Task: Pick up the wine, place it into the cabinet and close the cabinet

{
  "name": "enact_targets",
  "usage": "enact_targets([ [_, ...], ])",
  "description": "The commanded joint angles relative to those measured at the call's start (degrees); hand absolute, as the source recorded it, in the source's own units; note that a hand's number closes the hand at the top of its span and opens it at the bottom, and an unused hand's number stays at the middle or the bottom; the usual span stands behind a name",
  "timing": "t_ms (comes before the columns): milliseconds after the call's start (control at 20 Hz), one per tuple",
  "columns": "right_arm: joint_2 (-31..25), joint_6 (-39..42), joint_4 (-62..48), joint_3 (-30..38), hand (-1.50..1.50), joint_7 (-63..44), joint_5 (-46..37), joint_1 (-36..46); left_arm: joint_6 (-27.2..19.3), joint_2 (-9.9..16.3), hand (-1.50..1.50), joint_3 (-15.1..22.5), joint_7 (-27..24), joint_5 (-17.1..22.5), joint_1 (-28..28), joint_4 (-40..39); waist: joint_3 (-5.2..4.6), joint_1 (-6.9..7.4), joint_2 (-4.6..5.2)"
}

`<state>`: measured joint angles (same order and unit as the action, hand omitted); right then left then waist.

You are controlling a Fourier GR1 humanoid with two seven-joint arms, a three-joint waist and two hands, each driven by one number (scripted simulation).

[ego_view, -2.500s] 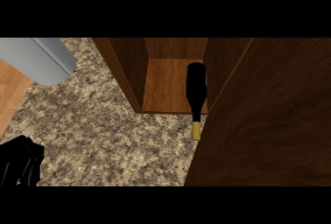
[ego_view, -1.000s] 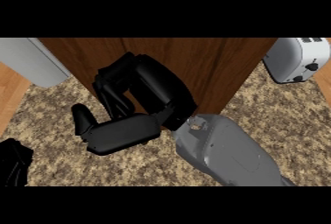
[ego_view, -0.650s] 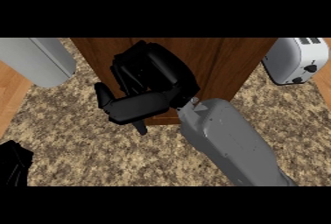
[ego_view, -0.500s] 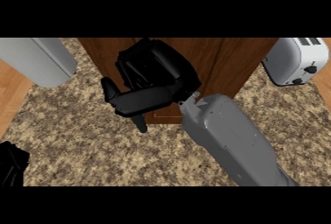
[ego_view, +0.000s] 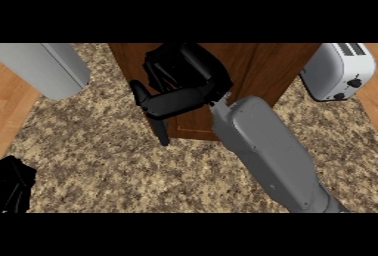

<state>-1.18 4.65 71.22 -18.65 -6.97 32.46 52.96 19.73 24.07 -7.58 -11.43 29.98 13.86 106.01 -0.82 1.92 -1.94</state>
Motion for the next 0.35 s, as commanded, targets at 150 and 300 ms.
enact_targets([
  [150,-6.15,1.91,-10.22,6.42,1.5,2.42,-0.62,-0.2,0.38,0.79,1.5,-1.03,1.09,1.31,-2.15,-0.64,0.8,-0.74,2.79],
  [300,-4.57,0.95,-11.85,6.04,1.5,2.21,-1.36,2.07,0.4,-0.51,1.5,-0.06,-0.53,-0.57,-2.82,-2.63,0.69,-0.73,2.86],
])
